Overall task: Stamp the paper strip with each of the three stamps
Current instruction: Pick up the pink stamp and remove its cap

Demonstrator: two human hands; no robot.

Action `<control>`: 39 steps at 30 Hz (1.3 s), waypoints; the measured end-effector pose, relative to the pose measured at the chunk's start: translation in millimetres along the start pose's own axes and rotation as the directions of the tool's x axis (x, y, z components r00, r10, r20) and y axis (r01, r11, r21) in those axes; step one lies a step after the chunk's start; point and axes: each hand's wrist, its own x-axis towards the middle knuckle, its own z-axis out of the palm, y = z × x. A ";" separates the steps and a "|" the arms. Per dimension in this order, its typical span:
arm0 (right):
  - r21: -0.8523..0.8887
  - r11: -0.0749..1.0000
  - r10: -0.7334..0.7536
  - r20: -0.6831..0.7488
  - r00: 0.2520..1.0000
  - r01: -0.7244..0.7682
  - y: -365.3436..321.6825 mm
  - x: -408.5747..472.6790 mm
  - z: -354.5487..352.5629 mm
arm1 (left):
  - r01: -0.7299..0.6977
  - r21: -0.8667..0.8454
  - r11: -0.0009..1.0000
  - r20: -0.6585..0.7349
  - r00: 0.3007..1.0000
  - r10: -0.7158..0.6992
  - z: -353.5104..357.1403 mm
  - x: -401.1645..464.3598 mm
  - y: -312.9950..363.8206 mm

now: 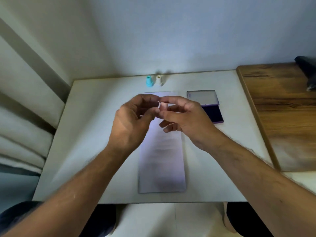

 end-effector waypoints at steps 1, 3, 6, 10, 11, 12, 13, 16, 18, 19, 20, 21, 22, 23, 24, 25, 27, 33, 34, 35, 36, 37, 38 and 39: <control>0.043 0.998 0.039 -0.019 0.999 -0.038 0.7 0.5 0.0 | -0.041 0.049 0.998 0.028 0.999 0.039 0.7 -3.8 -0.8; 0.102 0.988 0.119 -0.060 0.991 -0.113 2.8 0.4 -0.9 | -0.082 0.115 0.990 0.087 0.994 0.072 0.7 -11.3 -3.2; 0.218 0.956 0.216 -0.071 0.974 -0.196 6.2 2.8 -1.5 | -0.053 0.075 0.996 0.138 0.990 0.042 -0.9 -11.6 -11.7; 0.260 0.935 0.260 -0.040 0.965 -0.241 7.4 4.5 -1.3 | -0.038 0.053 0.998 0.067 0.997 0.035 1.7 -3.7 -16.5; 0.266 0.932 0.263 -0.036 0.964 -0.245 6.7 4.1 -1.8 | -0.043 0.058 0.997 0.055 0.998 0.040 2.8 -3.0 -16.2; 0.272 0.930 0.266 -0.035 0.963 -0.247 6.1 3.8 -1.8 | -0.050 0.062 0.997 0.045 0.998 0.048 3.7 -2.1 -17.0; 0.276 0.929 0.268 -0.036 0.963 -0.248 5.7 3.8 -1.9 | -0.060 0.069 0.996 0.034 0.998 0.057 4.0 -1.3 -18.0; 0.301 0.922 0.272 -0.058 0.961 -0.243 5.7 5.4 -1.9 | -0.097 0.086 0.992 0.010 0.995 0.096 2.1 3.3 -23.1; 0.338 0.909 0.280 -0.063 0.958 -0.244 6.6 7.8 -2.2 | -0.119 0.098 0.988 0.018 0.993 0.118 -0.4 6.8 -26.0; 0.348 0.905 0.283 -0.063 0.957 -0.244 7.2 8.8 -2.3 | -0.104 0.089 0.991 0.021 0.994 0.103 -1.5 8.0 -27.5; 0.350 0.904 0.283 -0.065 0.957 -0.244 7.8 9.6 -2.3 | -0.072 0.065 0.995 0.022 0.997 0.071 -2.6 9.1 -28.8; 0.348 0.906 0.281 -0.069 0.957 -0.241 8.4 10.1 -2.5 | -0.034 0.038 0.999 0.026 0.999 0.033 -3.4 9.9 -29.5; 0.346 0.907 0.279 -0.073 0.957 -0.238 9.2 10.8 -2.7 | -0.003 0.021 1.000 0.033 0.999 0.003 -4.0 10.9 -30.4; 0.347 0.908 0.277 -0.075 0.958 -0.236 9.7 11.3 -2.7 | 0.015 0.017 1.000 0.042 0.999 -0.016 -4.6 11.7 -30.8; 0.354 0.906 0.275 -0.076 0.958 -0.232 10.1 11.7 -2.1 | 0.027 0.019 0.999 0.051 0.998 -0.028 -5.5 12.9 -30.8; 0.368 0.903 0.269 -0.079 0.960 -0.222 10.5 12.0 -1.5 | 0.044 0.014 0.999 0.057 0.997 -0.045 -6.6 14.6 -30.5; 0.405 0.896 0.240 -0.099 0.966 -0.181 11.6 12.7 -0.7 | 0.110 -0.047 0.993 0.068 0.992 -0.106 -9.9 19.6 -30.2; 0.423 0.894 0.221 -0.132 0.966 -0.147 10.1 12.9 -0.7 | 0.194 -0.087 0.977 0.079 0.979 -0.188 -32.3 37.6 -41.6; 0.426 0.892 0.227 -0.129 0.965 -0.152 10.5 12.7 -0.4 | 0.196 -0.031 0.980 0.059 0.979 -0.194 -37.4 39.7 -45.4; 0.429 0.889 0.231 -0.125 0.965 -0.158 10.8 12.4 -0.1 | 0.206 0.035 0.978 0.028 0.978 -0.207 -42.0 41.2 -49.1; 0.434 0.886 0.236 -0.121 0.964 -0.162 11.2 12.3 0.3 | 0.223 0.097 0.970 -0.017 0.975 -0.222 -45.4 42.1 -52.2; 0.440 0.883 0.239 -0.117 0.964 -0.165 11.4 12.2 0.5 | 0.236 0.159 0.959 -0.071 0.971 -0.227 -47.7 42.5 -54.4; 0.444 0.880 0.241 -0.113 0.964 -0.168 11.6 12.3 0.8 | 0.240 0.238 0.941 -0.127 0.968 -0.215 -49.0 42.5 -56.0; 0.447 0.878 0.244 -0.109 0.964 -0.172 11.8 12.2 1.0 | 0.234 0.330 0.914 -0.170 0.968 -0.187 -49.2 41.8 -56.5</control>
